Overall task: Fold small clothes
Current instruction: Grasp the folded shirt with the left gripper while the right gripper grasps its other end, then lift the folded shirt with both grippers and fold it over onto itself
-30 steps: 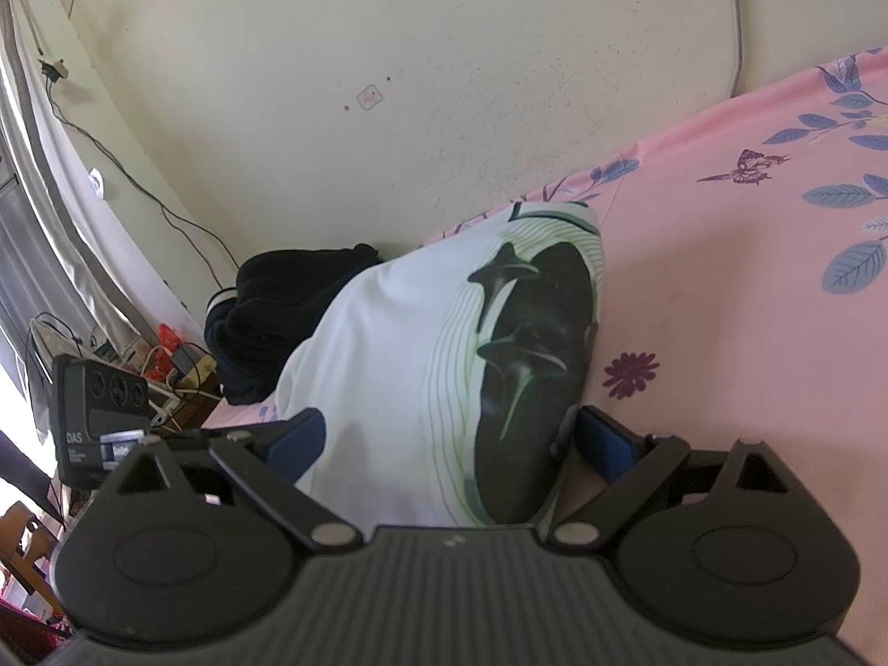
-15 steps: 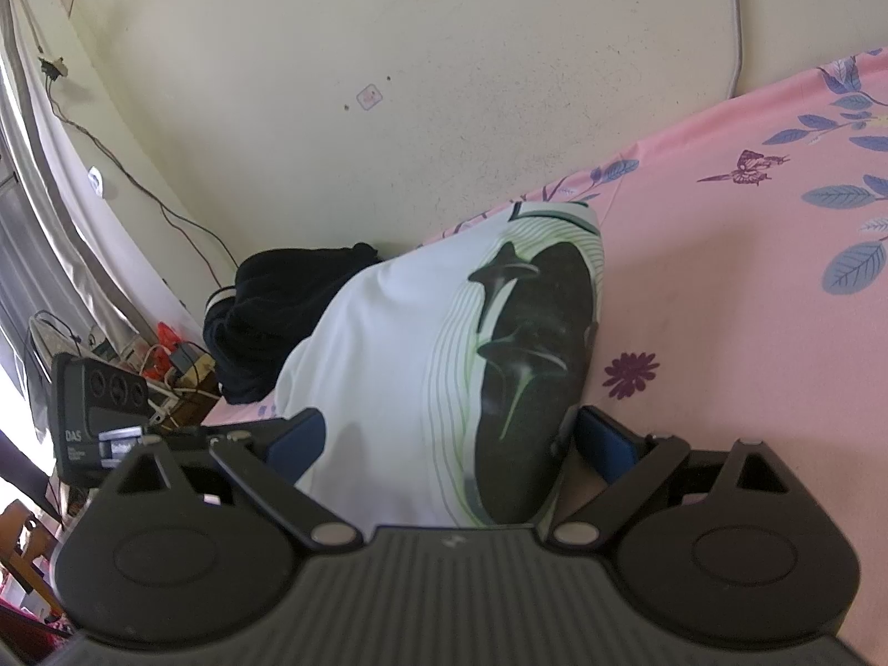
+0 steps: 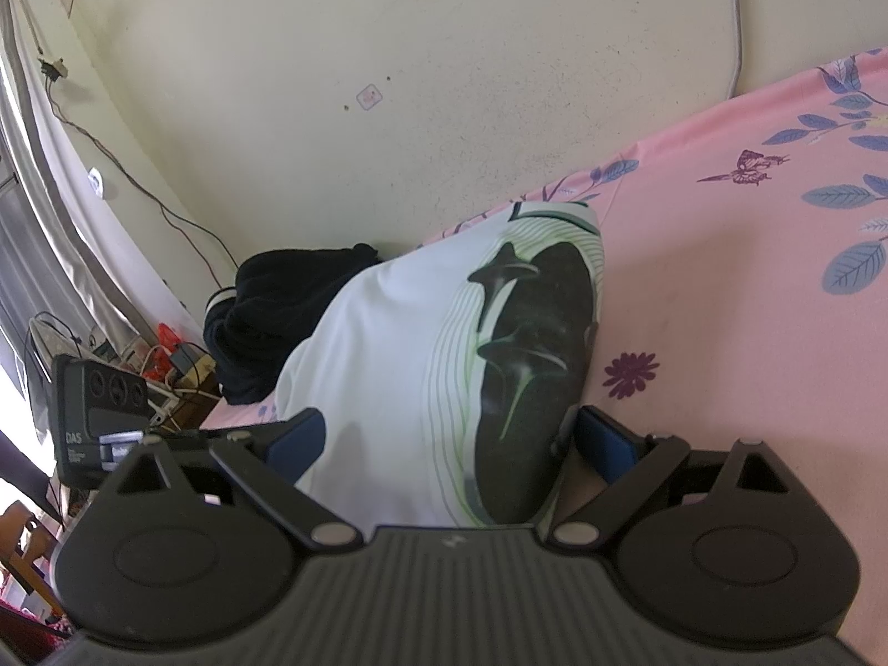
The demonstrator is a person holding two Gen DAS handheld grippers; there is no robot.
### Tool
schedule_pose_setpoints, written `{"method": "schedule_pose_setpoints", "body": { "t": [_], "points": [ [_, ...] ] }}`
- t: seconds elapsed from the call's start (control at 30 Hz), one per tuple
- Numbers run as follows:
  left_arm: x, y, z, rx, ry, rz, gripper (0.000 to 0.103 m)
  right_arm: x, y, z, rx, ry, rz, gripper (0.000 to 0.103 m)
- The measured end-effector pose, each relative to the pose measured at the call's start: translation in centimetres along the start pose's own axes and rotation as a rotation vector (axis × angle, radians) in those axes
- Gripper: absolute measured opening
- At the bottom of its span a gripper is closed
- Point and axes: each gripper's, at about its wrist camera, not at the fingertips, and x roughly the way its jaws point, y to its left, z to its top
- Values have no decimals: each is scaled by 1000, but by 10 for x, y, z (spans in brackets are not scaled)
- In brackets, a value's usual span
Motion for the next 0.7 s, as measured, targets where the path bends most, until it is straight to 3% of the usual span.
{"method": "schedule_pose_setpoints", "body": {
  "t": [0.33,0.47,0.5,0.57,0.6,0.67,0.7],
  "points": [
    [1,0,-1,7,0,3,103,3,2,2,4,6,-5,89],
    [1,1,1,1,3,0,101,12,15,1,-27,13,-55,89],
    [1,0,0,5,0,7,99,16,22,0,-61,20,-77,84],
    [1,0,0,29,-7,36,70,21,33,-4,-109,26,-125,70],
    [1,-1,-1,41,-8,48,66,22,37,-5,-121,23,-140,64],
    [2,0,-1,41,-4,26,48,19,39,-7,-128,8,-159,50],
    [3,-1,-1,40,-4,24,47,16,38,-7,-122,-2,-162,42]
  ]
}}
